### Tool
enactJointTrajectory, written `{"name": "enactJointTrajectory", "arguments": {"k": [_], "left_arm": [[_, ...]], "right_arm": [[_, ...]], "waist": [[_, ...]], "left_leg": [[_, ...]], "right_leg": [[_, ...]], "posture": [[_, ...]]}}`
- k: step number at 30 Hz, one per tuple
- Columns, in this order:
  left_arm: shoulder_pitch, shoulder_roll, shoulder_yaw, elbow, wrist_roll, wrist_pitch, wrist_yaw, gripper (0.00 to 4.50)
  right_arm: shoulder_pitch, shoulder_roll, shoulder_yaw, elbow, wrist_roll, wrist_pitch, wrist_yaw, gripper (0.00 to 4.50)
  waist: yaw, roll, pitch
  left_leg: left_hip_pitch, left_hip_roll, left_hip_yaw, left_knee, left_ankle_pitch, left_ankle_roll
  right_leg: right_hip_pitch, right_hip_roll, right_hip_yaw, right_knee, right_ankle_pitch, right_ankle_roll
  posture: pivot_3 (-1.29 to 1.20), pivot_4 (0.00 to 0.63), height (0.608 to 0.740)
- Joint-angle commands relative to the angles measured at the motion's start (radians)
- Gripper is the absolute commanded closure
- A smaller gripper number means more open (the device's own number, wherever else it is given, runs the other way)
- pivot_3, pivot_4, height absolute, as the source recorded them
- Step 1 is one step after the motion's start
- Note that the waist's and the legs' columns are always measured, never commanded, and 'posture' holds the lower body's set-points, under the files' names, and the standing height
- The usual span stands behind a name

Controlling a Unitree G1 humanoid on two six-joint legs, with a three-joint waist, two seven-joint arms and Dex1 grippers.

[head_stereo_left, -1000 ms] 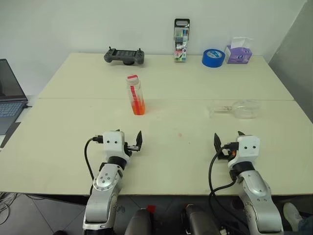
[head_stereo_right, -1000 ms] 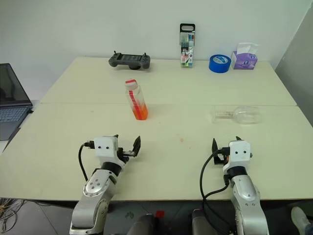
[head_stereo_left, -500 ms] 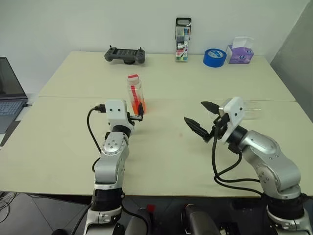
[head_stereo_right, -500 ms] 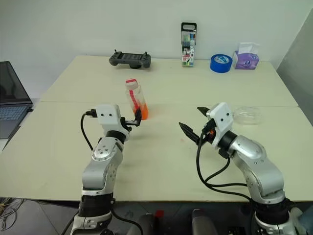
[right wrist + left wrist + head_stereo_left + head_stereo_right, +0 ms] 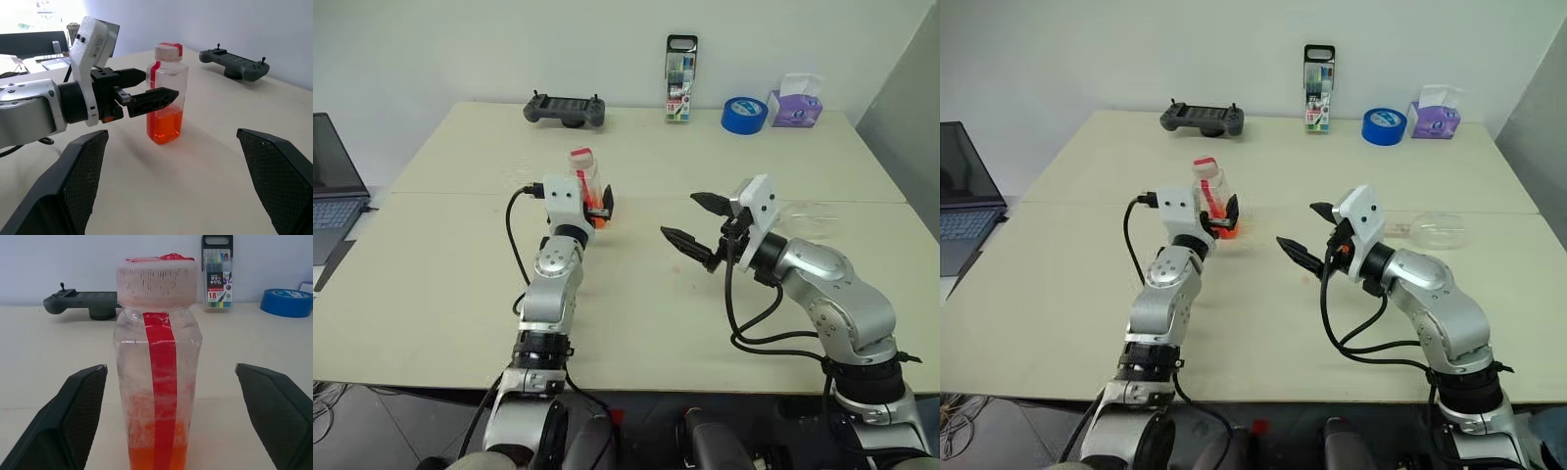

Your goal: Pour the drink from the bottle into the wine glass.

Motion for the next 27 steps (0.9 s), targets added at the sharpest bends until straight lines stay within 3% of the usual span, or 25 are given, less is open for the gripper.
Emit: {"name": "enactJointTrajectory", "arguments": {"k": [1,6,23,27], "left_arm": [[-0.092,0.012,0.011,0.111,0.013,-0.091,0.01,0.03],[-0.156,0.017,0.008,0.248,0.019,-0.17,0.002,0.03],[-0.198,0.021,0.003,0.361,0.033,-0.284,0.003,0.03],[-0.196,0.018,0.007,0.363,0.03,-0.292,0.011,0.91]], "right_arm": [[-0.019,0.002,0.002,-0.024,0.016,-0.007,0.011,0.0],[0.0,-0.016,0.017,-0.047,0.018,0.01,0.026,0.0],[0.015,-0.017,0.016,-0.054,0.015,0.022,0.024,0.0],[0.016,-0.019,0.017,-0.051,0.014,0.022,0.026,0.0]], "waist": [[0.0,0.0,0.0],[0.0,0.0,0.0],[0.0,0.0,0.0],[0.0,0.0,0.0]], "left_leg": [[0.0,0.0,0.0,0.0,0.0,0.0],[0.0,-0.001,0.0,0.0,0.0,0.0],[-0.001,-0.001,-0.001,0.0,0.0,0.0],[-0.001,-0.001,-0.001,0.0,0.0,0.0]], "right_leg": [[0.0,0.0,0.0,0.0,0.0,0.0],[0.0,0.0,0.0,0.0,0.0,0.0],[-0.001,-0.003,-0.001,0.0,0.0,0.0],[-0.001,-0.003,-0.001,0.0,0.0,0.0]], "posture": [[0.0,0.15,0.74],[0.0,0.15,0.74],[0.0,0.15,0.74],[0.0,0.15,0.74]]}}
